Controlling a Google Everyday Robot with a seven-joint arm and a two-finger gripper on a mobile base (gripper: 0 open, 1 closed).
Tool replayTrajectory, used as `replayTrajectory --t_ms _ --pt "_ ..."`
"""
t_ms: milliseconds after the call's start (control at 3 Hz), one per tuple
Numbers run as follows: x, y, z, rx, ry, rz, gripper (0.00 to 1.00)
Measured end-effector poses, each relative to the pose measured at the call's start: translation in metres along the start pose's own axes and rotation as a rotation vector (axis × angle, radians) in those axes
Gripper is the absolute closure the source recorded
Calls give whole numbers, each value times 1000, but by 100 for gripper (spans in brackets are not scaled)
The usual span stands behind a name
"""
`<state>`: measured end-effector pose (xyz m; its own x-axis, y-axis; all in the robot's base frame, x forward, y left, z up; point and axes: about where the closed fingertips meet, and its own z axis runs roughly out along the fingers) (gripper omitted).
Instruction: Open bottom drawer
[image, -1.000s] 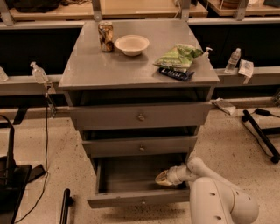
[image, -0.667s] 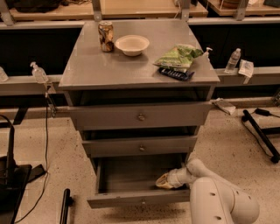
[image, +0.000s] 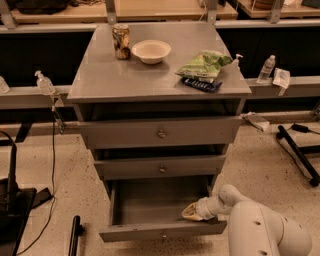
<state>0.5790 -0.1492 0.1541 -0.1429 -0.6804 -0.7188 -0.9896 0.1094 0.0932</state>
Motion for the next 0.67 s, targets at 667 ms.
replayTrajectory --t_ms 667 --pt "-12 0 -7 18 -54 -62 100"
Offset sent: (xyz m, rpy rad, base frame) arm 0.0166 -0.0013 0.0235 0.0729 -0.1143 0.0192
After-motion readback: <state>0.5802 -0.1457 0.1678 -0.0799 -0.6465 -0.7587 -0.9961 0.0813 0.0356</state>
